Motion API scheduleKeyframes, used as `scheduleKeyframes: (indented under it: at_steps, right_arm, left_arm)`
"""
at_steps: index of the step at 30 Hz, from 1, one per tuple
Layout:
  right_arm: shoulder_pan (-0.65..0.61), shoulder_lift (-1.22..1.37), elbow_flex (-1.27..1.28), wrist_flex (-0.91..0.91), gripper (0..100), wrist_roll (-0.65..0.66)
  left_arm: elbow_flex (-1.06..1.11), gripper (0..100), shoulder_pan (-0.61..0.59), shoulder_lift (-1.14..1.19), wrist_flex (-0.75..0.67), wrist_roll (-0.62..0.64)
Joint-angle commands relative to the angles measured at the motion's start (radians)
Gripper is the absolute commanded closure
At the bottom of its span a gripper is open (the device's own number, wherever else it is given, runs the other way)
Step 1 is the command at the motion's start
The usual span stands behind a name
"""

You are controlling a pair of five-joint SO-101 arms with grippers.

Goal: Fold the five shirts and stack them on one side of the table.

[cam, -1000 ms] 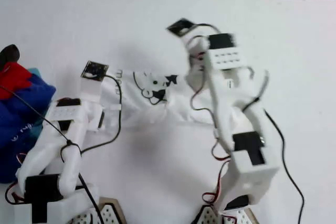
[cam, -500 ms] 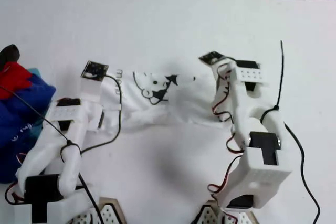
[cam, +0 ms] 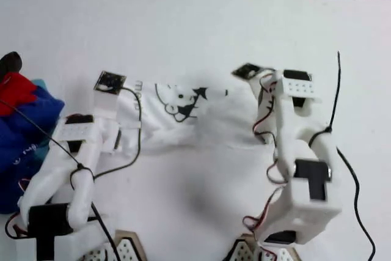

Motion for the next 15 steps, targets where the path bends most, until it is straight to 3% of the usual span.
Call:
scheduleKeyframes:
  at_steps: [1, 8, 15]
  right_arm:
    - [-0.016, -0.216, -0.011, -0.016, 97.8, 0.006]
    - [-0.027, -0.176, 0.005, -0.323, 97.8, -0.298]
    - [-0.021, 0.077, 0.0, -0.437, 97.8, -0.316]
  left_arm:
    - [0.002, 97, -0.005, -0.028, -0.012, 0.002]
    - [0.002, 97, -0.005, -0.028, -0.012, 0.002]
    - [0.002, 97, -0.005, -0.028, -0.012, 0.002]
